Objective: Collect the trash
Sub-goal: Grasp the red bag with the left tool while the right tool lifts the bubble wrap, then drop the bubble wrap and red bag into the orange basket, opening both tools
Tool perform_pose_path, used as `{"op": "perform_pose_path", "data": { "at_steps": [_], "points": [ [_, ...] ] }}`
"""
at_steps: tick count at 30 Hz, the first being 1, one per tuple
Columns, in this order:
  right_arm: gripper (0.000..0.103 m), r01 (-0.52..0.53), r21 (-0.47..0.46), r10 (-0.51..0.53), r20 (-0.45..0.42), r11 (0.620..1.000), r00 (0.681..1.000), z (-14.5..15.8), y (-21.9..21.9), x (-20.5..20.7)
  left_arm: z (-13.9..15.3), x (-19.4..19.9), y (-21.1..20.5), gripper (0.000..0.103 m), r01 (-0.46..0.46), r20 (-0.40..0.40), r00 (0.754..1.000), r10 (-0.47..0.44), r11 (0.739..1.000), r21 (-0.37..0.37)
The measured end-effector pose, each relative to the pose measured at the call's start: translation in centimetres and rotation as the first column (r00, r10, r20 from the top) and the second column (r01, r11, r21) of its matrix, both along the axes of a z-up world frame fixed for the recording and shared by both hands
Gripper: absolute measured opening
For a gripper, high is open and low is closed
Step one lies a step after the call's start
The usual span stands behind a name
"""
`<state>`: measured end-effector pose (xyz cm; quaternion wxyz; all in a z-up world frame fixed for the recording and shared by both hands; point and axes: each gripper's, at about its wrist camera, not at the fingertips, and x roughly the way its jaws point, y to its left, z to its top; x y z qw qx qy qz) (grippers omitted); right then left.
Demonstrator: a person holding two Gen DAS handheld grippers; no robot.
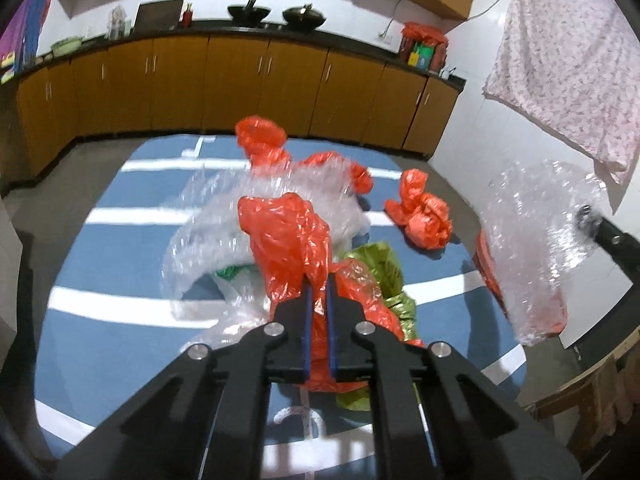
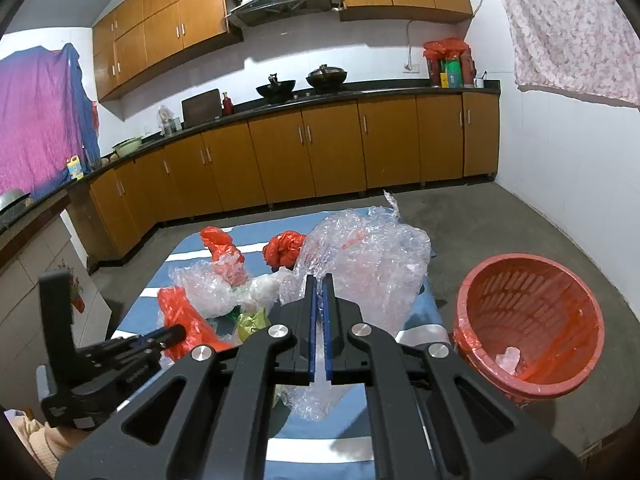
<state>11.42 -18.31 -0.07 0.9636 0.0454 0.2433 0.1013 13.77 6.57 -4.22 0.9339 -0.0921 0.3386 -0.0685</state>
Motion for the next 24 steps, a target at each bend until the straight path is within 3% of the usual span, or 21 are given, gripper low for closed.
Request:
{"op": "perform_pose_path", "data": {
  "at_steps": [11,24],
  "points": [
    [0.003,0.029,0.003,-0.029,0.026,1.000,0.999,0.7,-1.8,-0.9,5.8,-1.6,-2.9,0.007,0.084,0.144,0.986,-0.084,0.996,0.008],
    [0.003,0.136,0.011,-0.136,0.046,0.991,0.990,1.2,-7.0,-1.2,9.0,1.3,-9.3,0.007,0.193,0.202,0.960,-0.194,0.981,0.025]
  ]
}}
